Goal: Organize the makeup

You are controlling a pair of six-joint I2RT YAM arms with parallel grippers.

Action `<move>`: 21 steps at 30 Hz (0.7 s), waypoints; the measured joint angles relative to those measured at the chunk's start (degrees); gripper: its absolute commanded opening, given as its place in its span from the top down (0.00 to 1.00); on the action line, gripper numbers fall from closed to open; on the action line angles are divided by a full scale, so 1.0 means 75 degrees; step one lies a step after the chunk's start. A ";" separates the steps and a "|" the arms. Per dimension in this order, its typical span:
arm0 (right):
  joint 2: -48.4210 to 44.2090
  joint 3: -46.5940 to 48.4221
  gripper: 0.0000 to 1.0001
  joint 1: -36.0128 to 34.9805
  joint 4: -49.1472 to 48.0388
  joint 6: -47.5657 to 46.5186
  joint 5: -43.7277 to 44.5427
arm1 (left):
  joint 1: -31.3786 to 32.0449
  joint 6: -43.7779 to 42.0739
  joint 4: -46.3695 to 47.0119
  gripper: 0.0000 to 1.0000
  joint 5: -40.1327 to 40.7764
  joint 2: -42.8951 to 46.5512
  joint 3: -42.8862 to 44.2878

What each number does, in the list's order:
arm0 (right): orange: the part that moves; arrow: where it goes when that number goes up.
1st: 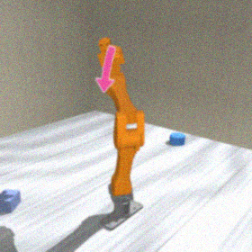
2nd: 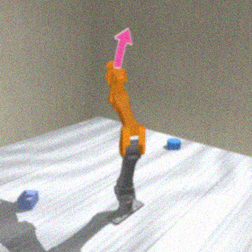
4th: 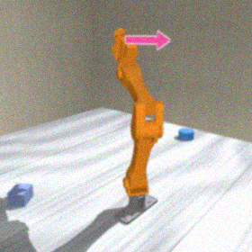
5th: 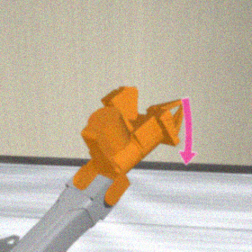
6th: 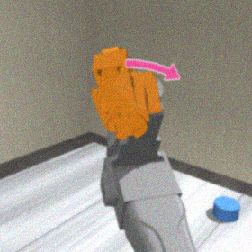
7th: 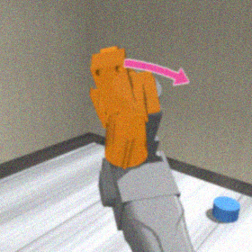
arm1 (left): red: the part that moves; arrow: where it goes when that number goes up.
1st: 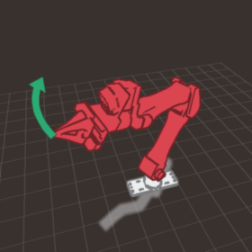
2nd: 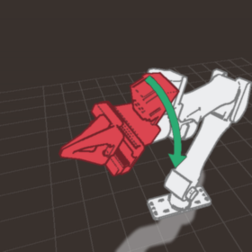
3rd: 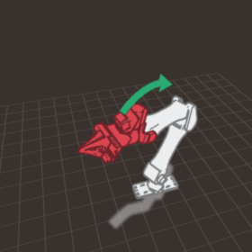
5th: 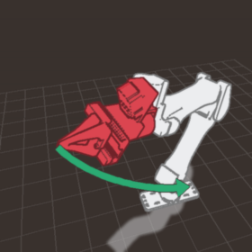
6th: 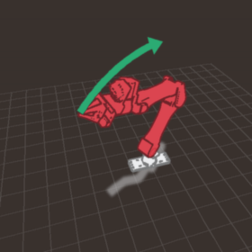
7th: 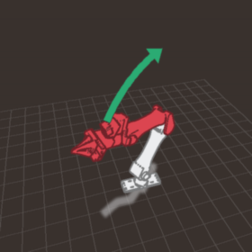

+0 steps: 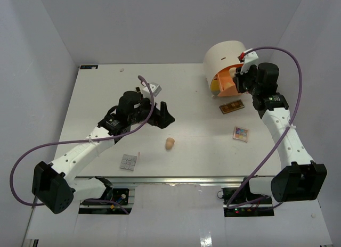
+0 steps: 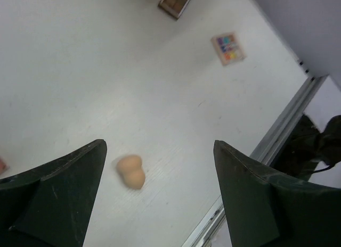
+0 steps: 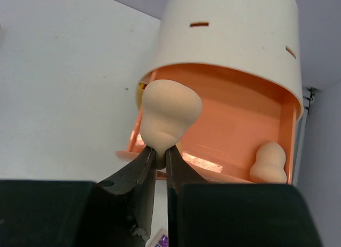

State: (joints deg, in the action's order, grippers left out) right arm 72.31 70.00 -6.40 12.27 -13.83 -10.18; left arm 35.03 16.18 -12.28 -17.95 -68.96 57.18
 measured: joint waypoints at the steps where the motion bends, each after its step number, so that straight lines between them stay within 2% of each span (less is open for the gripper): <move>1: 0.0157 0.0000 0.85 0.0003 -0.0002 -0.0027 0.0206 | 0.0000 -0.0104 -0.0119 0.07 0.0104 0.0048 -0.0220; 5: 0.0633 0.0002 0.80 0.0050 -0.0008 -0.0135 0.0773 | -0.0003 -0.0415 -0.0492 0.07 0.0446 0.0081 -0.0748; 7: 0.0770 0.0035 0.69 0.0075 -0.0049 -0.0181 0.0907 | -0.0003 -0.0511 -0.0567 0.07 0.0586 0.0134 -0.0844; 9: 0.0870 0.0092 0.53 0.0104 -0.0082 -0.0240 0.0998 | -0.0003 -0.0589 -0.0592 0.07 0.0685 0.0211 -0.0903; 11: 0.0930 0.0159 0.42 0.0152 -0.0095 -0.0247 0.1072 | -0.0003 -0.0635 -0.0590 0.07 0.0722 0.0291 -0.0920; 14: 0.0959 0.0201 0.36 0.0253 -0.0119 -0.0233 0.1139 | -0.0003 -0.0670 -0.0582 0.07 0.0727 0.0324 -0.0921; 18: 0.0949 0.0212 0.34 0.0339 -0.0116 -0.0184 0.1056 | -0.0003 -0.0688 -0.0587 0.07 0.0724 0.0309 -0.0932; 21: 0.0835 0.0213 0.24 0.0364 -0.0108 -0.0126 0.0816 | -0.0003 -0.0692 -0.0583 0.07 0.0719 0.0215 -0.0935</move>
State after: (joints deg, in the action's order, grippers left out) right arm 78.57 71.59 -3.67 11.45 -14.78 -4.07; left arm 35.00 10.98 -16.66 -12.56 -67.35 50.17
